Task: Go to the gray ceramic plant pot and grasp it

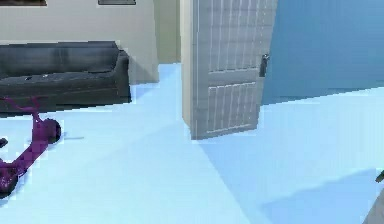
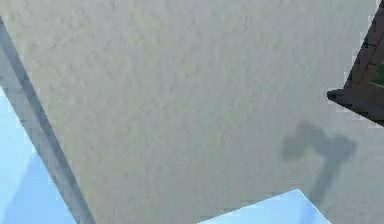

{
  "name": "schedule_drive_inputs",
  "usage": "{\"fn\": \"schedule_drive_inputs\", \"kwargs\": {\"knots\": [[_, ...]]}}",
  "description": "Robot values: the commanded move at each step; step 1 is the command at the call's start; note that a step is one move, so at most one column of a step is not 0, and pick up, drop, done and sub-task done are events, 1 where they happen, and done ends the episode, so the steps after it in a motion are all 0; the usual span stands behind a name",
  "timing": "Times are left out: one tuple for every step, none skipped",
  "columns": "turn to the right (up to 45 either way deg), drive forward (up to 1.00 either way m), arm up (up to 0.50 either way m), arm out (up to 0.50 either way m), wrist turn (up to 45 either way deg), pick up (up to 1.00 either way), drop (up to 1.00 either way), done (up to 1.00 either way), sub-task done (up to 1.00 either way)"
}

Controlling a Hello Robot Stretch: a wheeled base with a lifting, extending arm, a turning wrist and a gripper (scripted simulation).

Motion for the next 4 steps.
{"fn": "schedule_drive_inputs", "kwargs": {"knots": [[-45.0, 0.00, 0.00, 0.00, 0.0, 0.00, 0.00, 0.00, 0.00], [-33.0, 0.00, 0.00, 0.00, 0.0, 0.00, 0.00, 0.00, 0.00], [0.0, 0.65, 0.00, 0.00, 0.0, 0.00, 0.00, 0.00, 0.00], [-30.0, 0.00, 0.00, 0.00, 0.0, 0.00, 0.00, 0.00, 0.00]]}}
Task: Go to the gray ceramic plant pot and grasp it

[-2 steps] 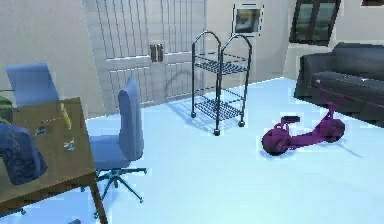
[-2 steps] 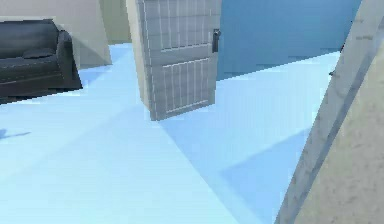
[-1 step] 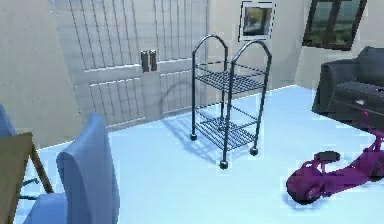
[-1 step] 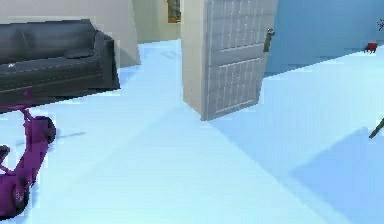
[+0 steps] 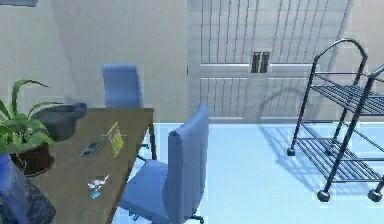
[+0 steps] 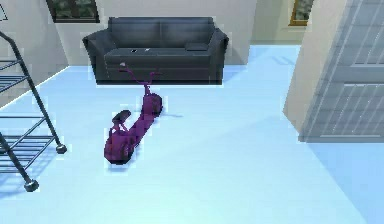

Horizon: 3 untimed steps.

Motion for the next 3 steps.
{"fn": "schedule_drive_inputs", "kwargs": {"knots": [[0.0, 0.05, 0.00, 0.00, 0.0, 0.00, 0.00, 0.00, 0.00], [27.0, 0.00, 0.00, 0.00, 0.0, 0.00, 0.00, 0.00, 0.00], [0.0, 0.70, 0.00, 0.00, 0.0, 0.00, 0.00, 0.00, 0.00]]}}
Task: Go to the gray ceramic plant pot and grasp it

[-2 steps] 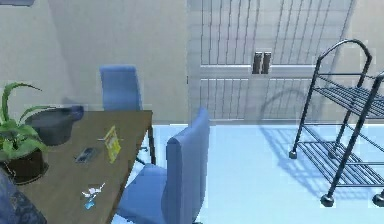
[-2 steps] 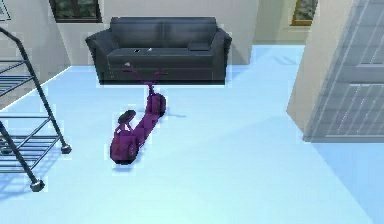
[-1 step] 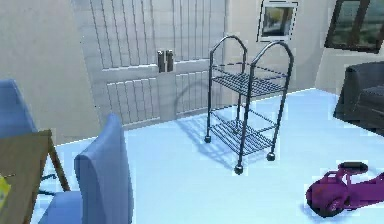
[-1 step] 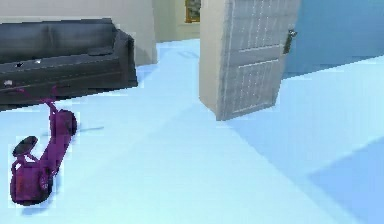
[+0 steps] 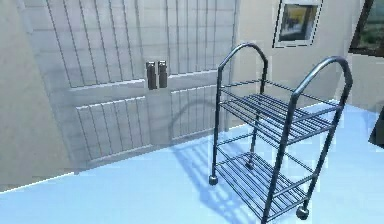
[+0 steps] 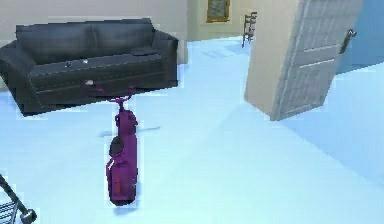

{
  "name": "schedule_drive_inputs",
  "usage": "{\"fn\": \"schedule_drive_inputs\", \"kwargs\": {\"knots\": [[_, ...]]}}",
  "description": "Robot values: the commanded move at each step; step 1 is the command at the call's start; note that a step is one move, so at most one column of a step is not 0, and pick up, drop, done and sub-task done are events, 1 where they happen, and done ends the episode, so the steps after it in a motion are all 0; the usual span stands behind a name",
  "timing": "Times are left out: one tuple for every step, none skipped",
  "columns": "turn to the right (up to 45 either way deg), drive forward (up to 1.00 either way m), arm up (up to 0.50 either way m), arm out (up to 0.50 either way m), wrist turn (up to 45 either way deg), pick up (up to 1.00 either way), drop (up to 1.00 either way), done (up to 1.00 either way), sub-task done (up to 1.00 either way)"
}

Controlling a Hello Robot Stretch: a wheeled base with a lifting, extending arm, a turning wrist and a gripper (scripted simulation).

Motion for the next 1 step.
{"fn": "schedule_drive_inputs", "kwargs": {"knots": [[27.0, 0.00, 0.00, 0.00, 0.0, 0.00, 0.00, 0.00, 0.00]]}}
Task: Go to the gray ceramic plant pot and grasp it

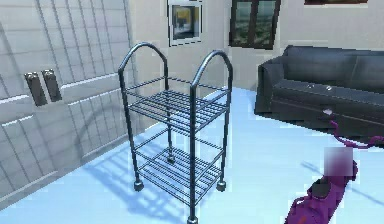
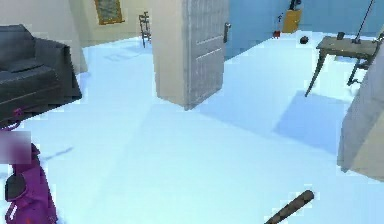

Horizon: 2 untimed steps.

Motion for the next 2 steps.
{"fn": "schedule_drive_inputs", "kwargs": {"knots": [[0.0, 0.15, 0.00, 0.00, 0.0, 0.00, 0.00, 0.00, 0.00], [-45.0, 0.00, 0.00, 0.00, 0.0, 0.00, 0.00, 0.00, 0.00]]}}
